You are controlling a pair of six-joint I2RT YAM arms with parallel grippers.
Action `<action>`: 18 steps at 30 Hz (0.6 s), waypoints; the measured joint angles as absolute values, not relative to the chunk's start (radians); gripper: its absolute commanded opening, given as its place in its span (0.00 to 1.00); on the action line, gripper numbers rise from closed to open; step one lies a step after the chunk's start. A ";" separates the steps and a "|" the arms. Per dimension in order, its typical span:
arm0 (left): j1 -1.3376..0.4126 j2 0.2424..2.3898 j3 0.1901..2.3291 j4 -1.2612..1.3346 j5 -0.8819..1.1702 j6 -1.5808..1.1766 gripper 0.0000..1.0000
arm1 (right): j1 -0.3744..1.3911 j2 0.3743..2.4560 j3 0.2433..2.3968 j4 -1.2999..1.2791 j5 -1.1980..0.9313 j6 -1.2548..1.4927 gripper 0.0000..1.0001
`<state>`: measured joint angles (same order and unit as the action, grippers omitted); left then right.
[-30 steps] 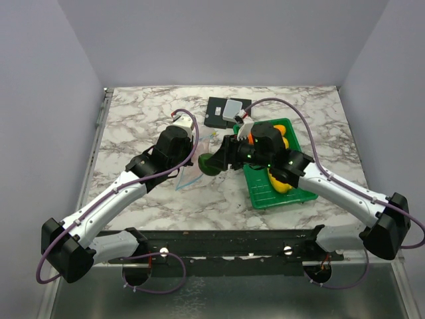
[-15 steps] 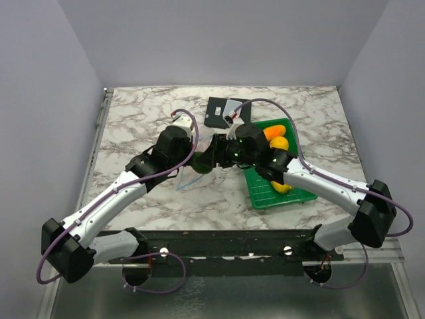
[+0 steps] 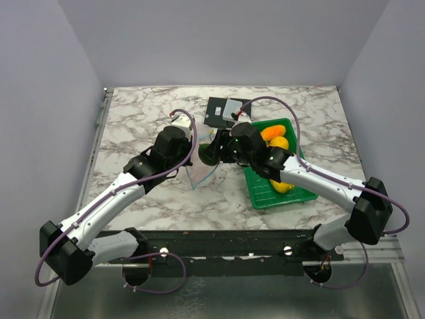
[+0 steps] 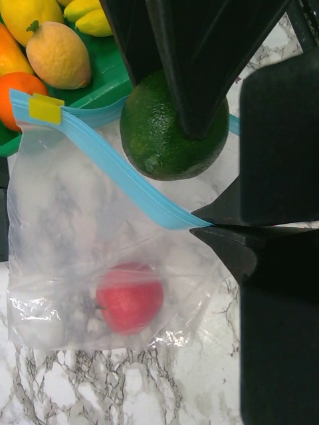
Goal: Place the food in the zip-top bag and seal the zipper
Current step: Place the fake fruit in the zipper food storage bag.
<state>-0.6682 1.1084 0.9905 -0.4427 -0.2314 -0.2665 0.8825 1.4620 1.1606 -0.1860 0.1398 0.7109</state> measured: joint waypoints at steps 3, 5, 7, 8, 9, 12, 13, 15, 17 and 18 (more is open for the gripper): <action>-0.668 1.101 0.991 -0.441 -0.227 -0.266 0.00 | 0.883 1.467 1.161 -0.189 0.170 0.714 0.31; -0.668 1.098 0.991 -0.439 -0.226 -0.266 0.00 | 0.883 1.473 1.161 -0.188 0.175 0.716 0.36; -0.668 1.097 0.991 -0.435 -0.224 -0.266 0.00 | 0.883 1.482 1.161 -0.188 0.175 0.719 0.44; -0.668 1.097 0.991 -0.435 -0.224 -0.266 0.00 | 0.883 1.488 1.161 -0.188 0.175 0.719 0.50; -0.668 1.097 0.990 -0.435 -0.224 -0.266 0.00 | 0.883 1.491 1.161 -0.188 0.174 0.719 0.54; -0.668 1.097 0.990 -0.434 -0.224 -0.266 0.00 | 0.883 1.499 1.164 -0.188 0.174 0.719 0.64; -0.668 1.097 0.989 -0.434 -0.224 -0.266 0.00 | 0.883 1.502 1.169 -0.188 0.173 0.721 0.67; -0.668 1.097 0.989 -0.434 -0.224 -0.266 0.00 | 0.883 1.505 1.179 -0.186 0.171 0.722 0.72; -0.668 1.097 0.989 -0.434 -0.224 -0.266 0.00 | 0.883 1.505 1.182 -0.182 0.169 0.722 0.77; -0.668 1.097 0.989 -0.434 -0.224 -0.266 0.00 | 0.883 1.505 1.184 -0.180 0.167 0.721 0.80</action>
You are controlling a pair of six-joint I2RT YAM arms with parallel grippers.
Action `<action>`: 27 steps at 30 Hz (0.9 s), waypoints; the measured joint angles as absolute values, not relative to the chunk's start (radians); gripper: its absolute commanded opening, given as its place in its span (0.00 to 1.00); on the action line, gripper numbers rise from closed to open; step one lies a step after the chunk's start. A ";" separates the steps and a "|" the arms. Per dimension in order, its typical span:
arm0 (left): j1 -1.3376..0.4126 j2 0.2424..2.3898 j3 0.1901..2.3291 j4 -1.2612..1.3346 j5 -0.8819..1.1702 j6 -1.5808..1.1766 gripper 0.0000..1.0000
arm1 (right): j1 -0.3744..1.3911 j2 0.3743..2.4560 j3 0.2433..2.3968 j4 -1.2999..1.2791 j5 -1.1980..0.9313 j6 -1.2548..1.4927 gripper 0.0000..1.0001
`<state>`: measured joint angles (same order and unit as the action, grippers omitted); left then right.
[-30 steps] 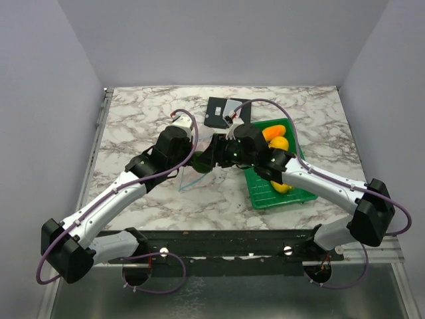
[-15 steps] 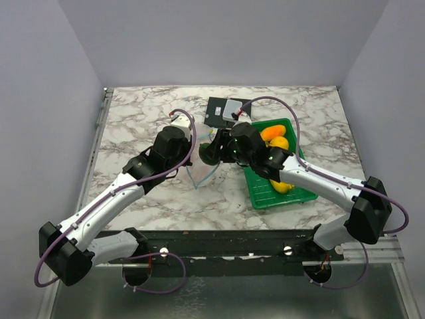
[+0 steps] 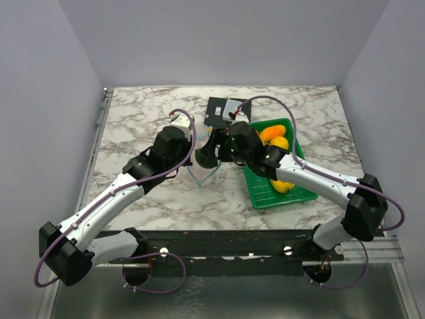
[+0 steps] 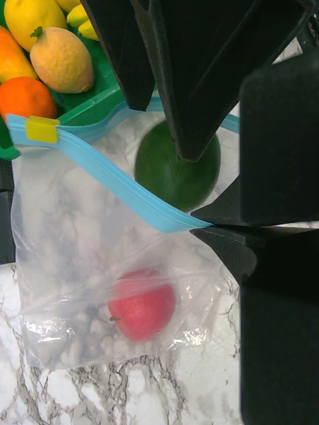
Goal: Place the food in the zip-top bag and seal the zipper
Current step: Place the fake fruit in the zipper food storage bag, then pick up the fake fruit from the bin.
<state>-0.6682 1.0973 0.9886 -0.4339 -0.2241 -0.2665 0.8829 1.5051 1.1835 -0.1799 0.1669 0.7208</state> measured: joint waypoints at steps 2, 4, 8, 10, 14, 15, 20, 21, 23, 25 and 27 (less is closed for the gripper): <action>-0.668 1.097 0.989 -0.434 -0.224 -0.266 0.00 | 0.883 1.505 1.184 -0.179 0.163 0.717 0.82; -0.668 1.097 0.989 -0.434 -0.224 -0.266 0.00 | 0.883 1.505 1.184 -0.179 0.159 0.713 0.86; -0.668 1.097 0.987 -0.434 -0.224 -0.266 0.00 | 0.883 1.504 1.184 -0.179 0.145 0.707 0.87; -0.668 1.097 0.985 -0.435 -0.224 -0.266 0.00 | 0.883 1.501 1.184 -0.179 0.139 0.706 0.87; -0.668 1.097 0.985 -0.434 -0.224 -0.266 0.00 | 0.883 1.476 1.182 -0.180 0.129 0.701 0.87; -0.668 1.097 0.985 -0.434 -0.224 -0.266 0.00 | 0.883 1.464 1.180 -0.180 0.127 0.698 0.87; -0.668 1.097 0.985 -0.434 -0.224 -0.266 0.00 | 0.883 1.375 1.176 -0.185 0.130 0.677 0.87; -0.668 1.097 0.985 -0.434 -0.224 -0.266 0.00 | 0.883 1.354 1.176 -0.189 0.133 0.672 0.87; -0.668 1.097 0.985 -0.434 -0.224 -0.266 0.00 | 0.883 1.314 1.176 -0.201 0.148 0.660 0.86; -0.668 1.097 0.985 -0.434 -0.224 -0.266 0.00 | 0.883 1.282 1.176 -0.223 0.171 0.647 0.87; -0.668 1.097 0.985 -0.434 -0.224 -0.267 0.00 | 0.883 1.261 1.176 -0.248 0.202 0.632 0.86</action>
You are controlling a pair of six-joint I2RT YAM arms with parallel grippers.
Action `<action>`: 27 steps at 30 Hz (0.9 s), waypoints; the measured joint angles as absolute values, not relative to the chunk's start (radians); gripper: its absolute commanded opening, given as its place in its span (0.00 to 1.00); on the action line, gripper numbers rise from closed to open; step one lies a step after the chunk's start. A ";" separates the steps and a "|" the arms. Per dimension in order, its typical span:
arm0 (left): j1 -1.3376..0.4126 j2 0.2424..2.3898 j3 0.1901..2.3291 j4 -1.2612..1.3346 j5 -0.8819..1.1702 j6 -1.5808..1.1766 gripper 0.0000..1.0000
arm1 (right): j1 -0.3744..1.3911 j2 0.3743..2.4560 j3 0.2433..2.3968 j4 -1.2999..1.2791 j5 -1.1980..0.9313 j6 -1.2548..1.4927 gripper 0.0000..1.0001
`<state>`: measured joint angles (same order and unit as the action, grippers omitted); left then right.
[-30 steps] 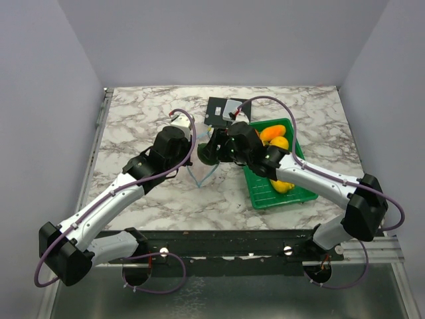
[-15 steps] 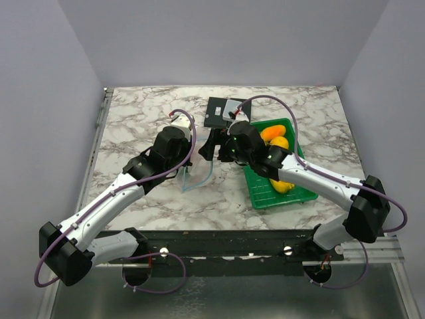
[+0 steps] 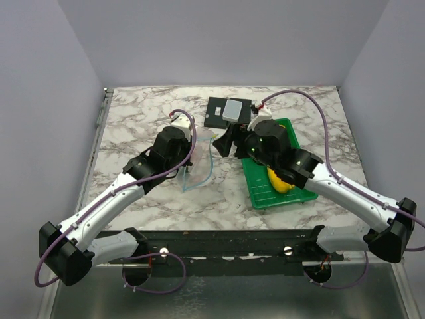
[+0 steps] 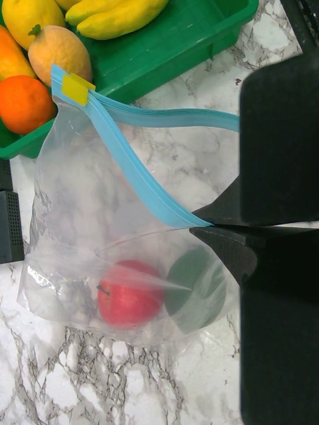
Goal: Place the food in the zip-top bag and seal the zipper
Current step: Pick up the fake fruit from the bin.
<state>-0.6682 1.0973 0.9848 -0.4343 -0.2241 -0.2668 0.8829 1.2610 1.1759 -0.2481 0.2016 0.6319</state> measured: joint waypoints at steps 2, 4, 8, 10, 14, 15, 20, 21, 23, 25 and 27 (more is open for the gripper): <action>-0.668 1.097 0.985 -0.434 -0.224 -0.267 0.00 | 0.883 1.250 1.176 -0.278 0.237 0.618 0.86; -0.668 1.097 0.985 -0.434 -0.224 -0.267 0.00 | 0.883 1.245 1.176 -0.315 0.281 0.603 0.86; -0.668 1.097 0.985 -0.434 -0.224 -0.267 0.00 | 0.883 1.245 1.176 -0.398 0.370 0.574 0.87; -0.668 1.097 0.985 -0.434 -0.224 -0.267 0.00 | 0.883 1.245 1.176 -0.432 0.414 0.564 0.88; -0.668 1.097 0.985 -0.434 -0.224 -0.267 0.00 | 0.868 1.245 1.169 -0.476 0.486 0.548 0.89; -0.668 1.097 0.985 -0.434 -0.224 -0.267 0.00 | 0.860 1.245 1.163 -0.481 0.495 0.546 0.89; -0.668 1.097 0.985 -0.434 -0.224 -0.267 0.00 | 0.794 1.258 1.135 -0.503 0.513 0.540 0.92; -0.668 1.097 0.985 -0.434 -0.224 -0.267 0.00 | 0.780 1.266 1.130 -0.504 0.513 0.539 0.94; -0.668 1.097 0.985 -0.434 -0.224 -0.267 0.00 | 0.752 1.285 1.122 -0.503 0.512 0.538 0.96; -0.668 1.097 0.985 -0.434 -0.224 -0.267 0.00 | 0.725 1.309 1.115 -0.503 0.510 0.537 0.99; -0.668 1.097 0.985 -0.434 -0.224 -0.267 0.00 | 0.699 1.333 1.107 -0.500 0.505 0.537 1.00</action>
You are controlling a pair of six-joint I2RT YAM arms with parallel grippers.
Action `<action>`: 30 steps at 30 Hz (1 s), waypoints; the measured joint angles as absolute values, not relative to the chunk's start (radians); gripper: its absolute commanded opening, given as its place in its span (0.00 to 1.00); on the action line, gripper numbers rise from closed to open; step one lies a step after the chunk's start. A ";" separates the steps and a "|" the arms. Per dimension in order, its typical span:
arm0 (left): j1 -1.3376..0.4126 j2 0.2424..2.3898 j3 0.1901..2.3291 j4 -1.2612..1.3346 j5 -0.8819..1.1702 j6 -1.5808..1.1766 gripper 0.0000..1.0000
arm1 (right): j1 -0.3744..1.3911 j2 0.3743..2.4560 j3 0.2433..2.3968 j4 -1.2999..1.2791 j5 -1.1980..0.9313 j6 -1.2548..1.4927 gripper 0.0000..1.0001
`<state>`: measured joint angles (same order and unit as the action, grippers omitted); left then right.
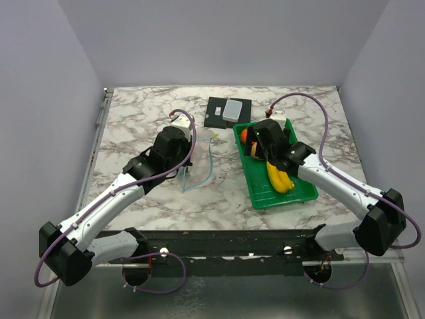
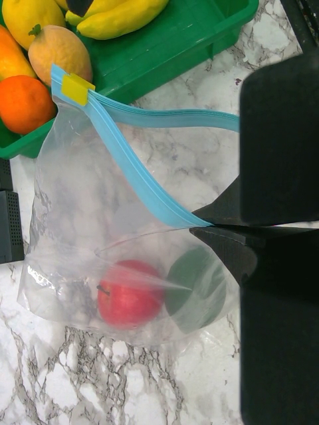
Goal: Place the food in the zip-top bag and seal the zipper
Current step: Pick up the fake fruit from the bin.
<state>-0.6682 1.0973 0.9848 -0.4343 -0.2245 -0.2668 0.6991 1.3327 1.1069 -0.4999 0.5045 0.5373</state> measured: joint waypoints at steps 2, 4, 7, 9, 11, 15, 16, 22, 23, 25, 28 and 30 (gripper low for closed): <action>-0.668 1.097 0.985 -0.434 -0.224 -0.267 0.00 | 0.673 1.355 1.095 -0.492 0.496 0.538 1.00; -0.668 1.097 0.985 -0.434 -0.224 -0.267 0.00 | 0.652 1.370 1.085 -0.485 0.487 0.541 1.00; -0.668 1.097 0.985 -0.434 -0.224 -0.267 0.00 | 0.622 1.391 1.072 -0.463 0.477 0.546 1.00; -0.668 1.097 0.985 -0.434 -0.224 -0.267 0.00 | 0.603 1.406 1.067 -0.449 0.473 0.550 1.00; -0.668 1.097 0.985 -0.434 -0.224 -0.266 0.00 | 0.588 1.421 1.061 -0.434 0.469 0.556 1.00; -0.668 1.097 0.985 -0.434 -0.224 -0.266 0.00 | 0.562 1.463 1.052 -0.398 0.458 0.575 1.00; -0.668 1.097 0.985 -0.434 -0.224 -0.266 0.00 | 0.558 1.474 1.052 -0.392 0.456 0.578 1.00; -0.668 1.097 0.985 -0.434 -0.224 -0.266 0.00 | 0.529 1.545 1.052 -0.360 0.450 0.607 1.00; -0.668 1.097 0.985 -0.434 -0.224 -0.266 0.00 | 0.526 1.554 1.052 -0.358 0.450 0.612 1.00; -0.668 1.097 0.985 -0.434 -0.224 -0.266 0.00 | 0.519 1.572 1.052 -0.352 0.448 0.619 1.00; -0.668 1.097 0.985 -0.434 -0.224 -0.266 0.00 | 0.508 1.602 1.060 -0.342 0.439 0.628 1.00; -0.668 1.097 0.985 -0.434 -0.224 -0.266 0.00 | 0.501 1.621 1.068 -0.337 0.431 0.632 1.00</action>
<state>-0.6682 1.0973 0.9848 -0.4343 -0.2245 -0.2661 0.5014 1.6215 1.0683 -0.3367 0.4309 0.6323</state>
